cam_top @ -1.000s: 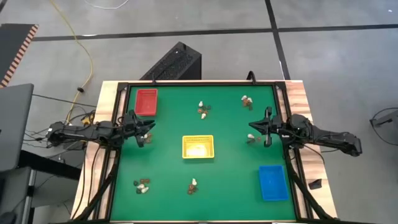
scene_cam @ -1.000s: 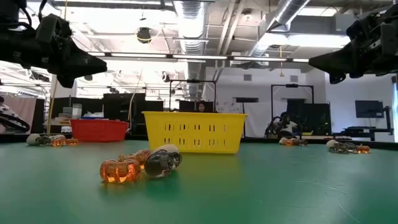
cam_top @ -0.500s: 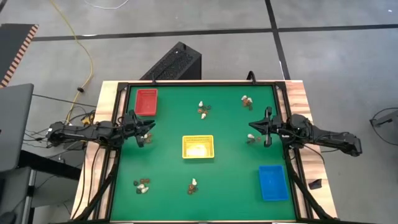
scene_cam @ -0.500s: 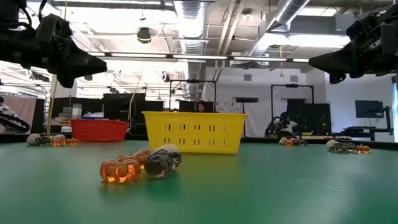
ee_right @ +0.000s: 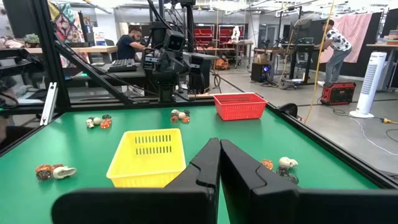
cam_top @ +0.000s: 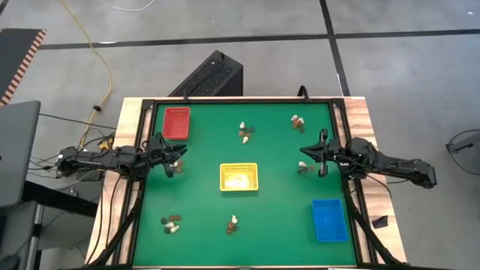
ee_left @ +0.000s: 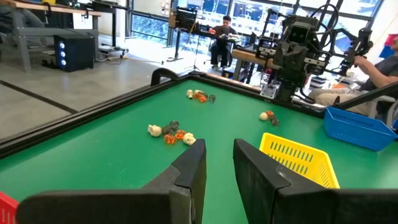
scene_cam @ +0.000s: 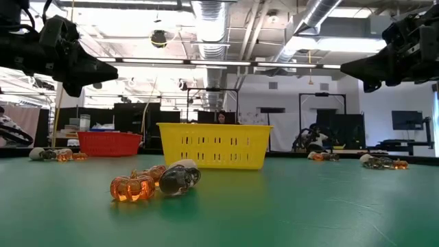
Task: Sort Halloween decoration
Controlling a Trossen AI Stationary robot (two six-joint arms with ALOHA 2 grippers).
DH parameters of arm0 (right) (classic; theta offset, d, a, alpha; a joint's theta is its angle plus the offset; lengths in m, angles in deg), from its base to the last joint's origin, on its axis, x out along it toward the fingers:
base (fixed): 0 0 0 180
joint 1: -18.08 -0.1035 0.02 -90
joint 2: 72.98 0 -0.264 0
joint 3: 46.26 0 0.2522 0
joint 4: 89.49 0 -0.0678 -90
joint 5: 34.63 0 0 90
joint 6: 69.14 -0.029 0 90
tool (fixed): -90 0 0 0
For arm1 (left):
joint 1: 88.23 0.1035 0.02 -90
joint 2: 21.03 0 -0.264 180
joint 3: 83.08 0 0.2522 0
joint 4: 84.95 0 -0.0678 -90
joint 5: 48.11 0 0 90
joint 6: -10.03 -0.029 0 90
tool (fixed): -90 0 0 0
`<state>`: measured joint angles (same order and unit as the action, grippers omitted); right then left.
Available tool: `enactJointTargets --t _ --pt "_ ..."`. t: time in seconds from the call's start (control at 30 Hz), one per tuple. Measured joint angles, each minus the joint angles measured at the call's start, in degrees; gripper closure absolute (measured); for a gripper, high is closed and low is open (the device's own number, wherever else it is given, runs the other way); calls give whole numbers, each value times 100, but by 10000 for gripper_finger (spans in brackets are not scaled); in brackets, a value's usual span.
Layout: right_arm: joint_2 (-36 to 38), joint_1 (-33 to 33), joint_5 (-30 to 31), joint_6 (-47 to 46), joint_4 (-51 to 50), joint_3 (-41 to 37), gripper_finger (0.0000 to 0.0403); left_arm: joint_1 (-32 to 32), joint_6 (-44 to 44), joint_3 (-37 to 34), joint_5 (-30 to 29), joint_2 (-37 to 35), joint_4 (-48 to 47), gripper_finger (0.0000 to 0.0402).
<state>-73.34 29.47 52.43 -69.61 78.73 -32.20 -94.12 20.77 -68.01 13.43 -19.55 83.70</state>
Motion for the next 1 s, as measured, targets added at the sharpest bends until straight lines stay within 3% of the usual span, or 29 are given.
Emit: enactJointTargets --t 1.0 --pt "2 -2 0 0 0 -2 360 -1 -100 -1 -36 0 33 332"
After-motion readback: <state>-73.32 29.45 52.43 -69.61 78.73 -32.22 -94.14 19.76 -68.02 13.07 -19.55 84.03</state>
